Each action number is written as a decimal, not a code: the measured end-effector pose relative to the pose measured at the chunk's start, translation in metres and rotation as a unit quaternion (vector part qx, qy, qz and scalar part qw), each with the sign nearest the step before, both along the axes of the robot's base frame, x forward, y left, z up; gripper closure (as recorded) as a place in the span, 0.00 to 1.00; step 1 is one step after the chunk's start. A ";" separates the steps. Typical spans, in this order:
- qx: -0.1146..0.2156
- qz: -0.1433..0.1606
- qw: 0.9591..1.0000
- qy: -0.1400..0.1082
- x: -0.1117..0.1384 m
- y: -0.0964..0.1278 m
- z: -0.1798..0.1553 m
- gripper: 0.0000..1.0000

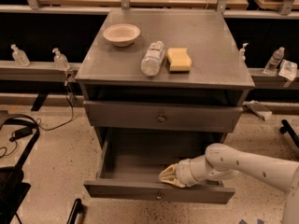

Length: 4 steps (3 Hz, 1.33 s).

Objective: Open middle drawer

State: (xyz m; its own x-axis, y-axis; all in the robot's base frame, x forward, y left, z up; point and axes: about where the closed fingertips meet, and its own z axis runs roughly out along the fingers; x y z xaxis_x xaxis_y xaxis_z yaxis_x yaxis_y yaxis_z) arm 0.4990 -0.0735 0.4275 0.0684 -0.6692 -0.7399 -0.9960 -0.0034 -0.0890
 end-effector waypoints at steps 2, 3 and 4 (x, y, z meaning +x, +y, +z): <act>0.000 0.000 1.000 0.000 0.000 0.000 0.000 1.00; 0.000 0.000 1.000 0.000 0.000 0.000 0.000 1.00; 0.001 -0.001 1.000 0.000 0.001 0.000 0.000 1.00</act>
Offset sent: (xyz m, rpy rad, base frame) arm 0.2383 0.0212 0.0236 0.4351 0.1484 -0.3791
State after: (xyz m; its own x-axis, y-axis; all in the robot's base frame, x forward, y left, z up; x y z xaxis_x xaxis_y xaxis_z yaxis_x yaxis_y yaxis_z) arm 0.4999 -0.0734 0.4276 0.0667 -0.6673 -0.7418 -0.9961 -0.0011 -0.0886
